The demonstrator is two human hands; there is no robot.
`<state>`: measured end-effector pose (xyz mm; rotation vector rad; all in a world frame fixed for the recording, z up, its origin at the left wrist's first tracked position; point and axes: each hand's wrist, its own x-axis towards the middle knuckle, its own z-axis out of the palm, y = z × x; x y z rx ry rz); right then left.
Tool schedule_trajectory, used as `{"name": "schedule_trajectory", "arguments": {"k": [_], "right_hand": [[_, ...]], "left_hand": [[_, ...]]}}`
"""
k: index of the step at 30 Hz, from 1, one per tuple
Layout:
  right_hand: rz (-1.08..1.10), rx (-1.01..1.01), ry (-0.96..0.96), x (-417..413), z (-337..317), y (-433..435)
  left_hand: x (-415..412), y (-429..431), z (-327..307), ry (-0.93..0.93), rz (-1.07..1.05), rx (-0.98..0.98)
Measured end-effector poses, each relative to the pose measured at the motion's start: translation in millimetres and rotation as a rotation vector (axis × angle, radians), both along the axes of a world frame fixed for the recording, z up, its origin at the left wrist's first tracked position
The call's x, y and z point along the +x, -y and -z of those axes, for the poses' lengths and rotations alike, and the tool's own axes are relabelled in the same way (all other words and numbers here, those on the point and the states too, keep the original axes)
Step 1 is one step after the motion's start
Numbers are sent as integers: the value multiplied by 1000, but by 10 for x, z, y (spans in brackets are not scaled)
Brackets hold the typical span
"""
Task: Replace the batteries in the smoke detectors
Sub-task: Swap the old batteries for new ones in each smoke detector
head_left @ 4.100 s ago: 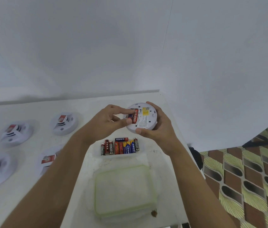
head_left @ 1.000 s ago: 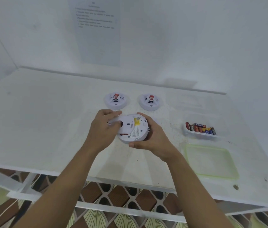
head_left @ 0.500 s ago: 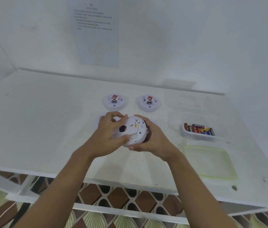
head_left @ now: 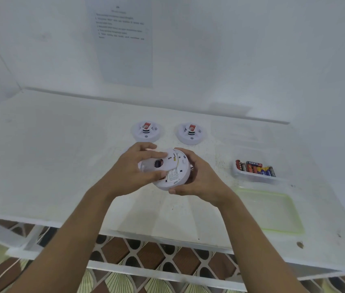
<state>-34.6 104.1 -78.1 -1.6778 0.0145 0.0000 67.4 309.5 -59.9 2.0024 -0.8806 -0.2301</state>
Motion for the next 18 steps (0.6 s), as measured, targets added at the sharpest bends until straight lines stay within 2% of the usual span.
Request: {"name": "schedule_trajectory", "arguments": {"k": [3, 6, 9, 11, 15, 18], "right_hand": [[8, 23, 13, 4, 10, 8], [8, 26, 12, 2, 12, 21], [14, 44, 9, -2, -7, 39], [6, 39, 11, 0, -32, 43], [-18, 4, 20, 10, -71, 30], [-16, -17, 27, 10, -104, 40]], "left_hand": [[0, -23, -7, 18, 22, 29], [-18, -18, -13, 58, -64, 40], [-53, -7, -26, 137, -170, -63], [-79, 20, -37, 168, -151, -98], [-113, 102, -13, 269, -43, 51], [-93, 123, 0, 192, -36, 106]]}}
